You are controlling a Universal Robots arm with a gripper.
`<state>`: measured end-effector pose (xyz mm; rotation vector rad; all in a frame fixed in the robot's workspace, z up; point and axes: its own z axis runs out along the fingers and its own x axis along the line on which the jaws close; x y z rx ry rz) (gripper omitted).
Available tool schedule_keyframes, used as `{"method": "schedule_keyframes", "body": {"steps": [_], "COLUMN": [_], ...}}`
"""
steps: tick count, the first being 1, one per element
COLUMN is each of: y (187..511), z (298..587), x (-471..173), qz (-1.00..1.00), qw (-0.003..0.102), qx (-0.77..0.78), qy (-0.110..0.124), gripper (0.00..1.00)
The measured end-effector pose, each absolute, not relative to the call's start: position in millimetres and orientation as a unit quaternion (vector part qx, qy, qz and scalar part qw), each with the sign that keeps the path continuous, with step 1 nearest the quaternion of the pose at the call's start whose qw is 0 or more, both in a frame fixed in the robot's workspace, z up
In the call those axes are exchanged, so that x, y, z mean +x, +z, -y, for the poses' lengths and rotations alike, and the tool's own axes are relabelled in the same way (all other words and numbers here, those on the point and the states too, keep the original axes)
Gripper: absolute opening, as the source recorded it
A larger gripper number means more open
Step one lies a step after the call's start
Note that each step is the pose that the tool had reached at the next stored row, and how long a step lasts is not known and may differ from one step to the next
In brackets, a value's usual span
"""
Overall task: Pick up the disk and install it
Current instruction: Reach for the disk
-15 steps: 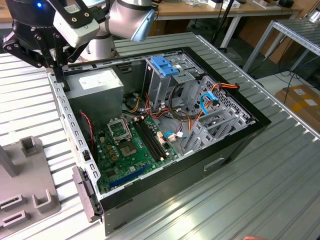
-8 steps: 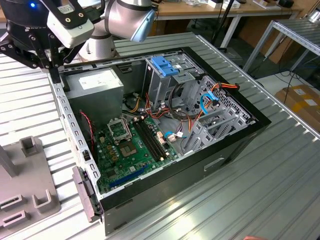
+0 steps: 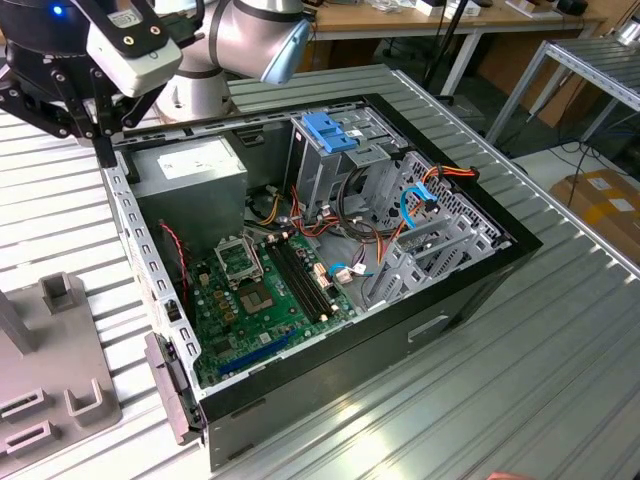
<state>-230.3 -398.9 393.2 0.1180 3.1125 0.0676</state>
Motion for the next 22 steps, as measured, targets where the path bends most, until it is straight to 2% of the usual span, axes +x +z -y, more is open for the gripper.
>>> {"method": "schedule_keyframes", "body": {"steps": [22], "y": [393.2], "z": [398.9], "x": [-245.8], "qz": [-0.999], "qw": [0.013], "qx": [0.038], "qy": [0.022], "gripper": [0.11]}}
